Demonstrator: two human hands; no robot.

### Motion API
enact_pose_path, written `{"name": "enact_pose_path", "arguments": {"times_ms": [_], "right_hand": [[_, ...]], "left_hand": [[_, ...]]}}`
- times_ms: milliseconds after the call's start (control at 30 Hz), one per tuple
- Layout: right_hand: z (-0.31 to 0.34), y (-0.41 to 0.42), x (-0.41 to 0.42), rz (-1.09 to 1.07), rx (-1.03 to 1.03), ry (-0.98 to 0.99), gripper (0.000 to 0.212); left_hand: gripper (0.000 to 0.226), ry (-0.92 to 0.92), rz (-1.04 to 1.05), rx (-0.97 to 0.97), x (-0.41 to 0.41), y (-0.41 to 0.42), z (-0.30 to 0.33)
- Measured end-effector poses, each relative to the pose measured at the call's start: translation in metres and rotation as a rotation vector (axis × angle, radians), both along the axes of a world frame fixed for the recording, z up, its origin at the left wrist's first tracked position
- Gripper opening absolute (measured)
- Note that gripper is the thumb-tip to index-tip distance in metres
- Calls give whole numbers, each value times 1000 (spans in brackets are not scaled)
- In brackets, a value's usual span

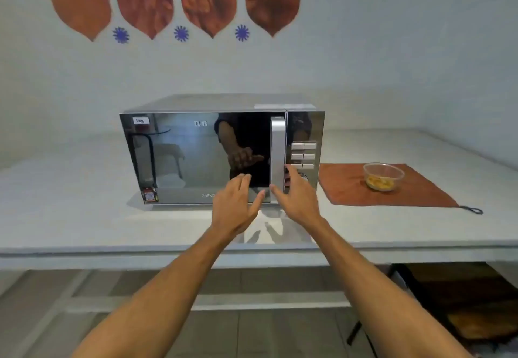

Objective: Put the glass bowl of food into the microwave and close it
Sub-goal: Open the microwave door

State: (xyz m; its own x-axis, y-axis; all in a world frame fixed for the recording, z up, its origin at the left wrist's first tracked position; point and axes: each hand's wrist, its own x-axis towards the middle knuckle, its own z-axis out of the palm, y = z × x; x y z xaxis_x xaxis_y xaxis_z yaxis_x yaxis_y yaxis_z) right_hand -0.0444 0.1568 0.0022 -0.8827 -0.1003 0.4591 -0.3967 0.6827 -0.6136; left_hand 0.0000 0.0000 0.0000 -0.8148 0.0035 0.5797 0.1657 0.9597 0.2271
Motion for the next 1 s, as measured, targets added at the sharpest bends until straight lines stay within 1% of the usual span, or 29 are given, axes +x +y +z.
{"name": "enact_pose_path", "arguments": {"times_ms": [67,133,233,333,400,467,533,600,667,733,833,933,1000], "right_hand": [[5,-11,-6,-31,-126,-83,71],[8,-21,-11,-66,-147,-105,66],[8,-28,-18,-120,-171,-88,57],[6,-29,-20,-123,-140,-88,54],[8,-29,-21,-126,-110,-86,50],[13,-29,-17,-133,-96,-89,45],[13,-30,-5,-125,-114,-56,35],[4,-31,14,-78,-116,52,22],[-3,-30,34,-20,-101,122,23],[-2,-28,46,-5,-88,115,30],[5,-25,56,24,-74,105,35],[3,-20,68,95,-89,147,34],[1,-13,73,125,-81,231,32]], "left_hand": [[67,19,-8,10,-1,-3,-1],[63,49,-21,-5,-2,-6,-5],[56,38,-32,10,-3,-10,-6],[48,33,-30,14,-3,-11,-6],[41,-11,-41,12,-1,-9,-10],[40,-79,-42,-37,2,-6,-23],[41,-119,-34,-49,8,-7,-43],[38,-123,-38,-40,14,-10,-57],[31,-103,-37,-9,20,-10,-67],[26,-56,-18,55,28,-8,-70],[26,58,-9,209,38,-4,-60],[27,151,-83,283,44,3,-39],[29,203,-149,320,48,8,-24]]}}
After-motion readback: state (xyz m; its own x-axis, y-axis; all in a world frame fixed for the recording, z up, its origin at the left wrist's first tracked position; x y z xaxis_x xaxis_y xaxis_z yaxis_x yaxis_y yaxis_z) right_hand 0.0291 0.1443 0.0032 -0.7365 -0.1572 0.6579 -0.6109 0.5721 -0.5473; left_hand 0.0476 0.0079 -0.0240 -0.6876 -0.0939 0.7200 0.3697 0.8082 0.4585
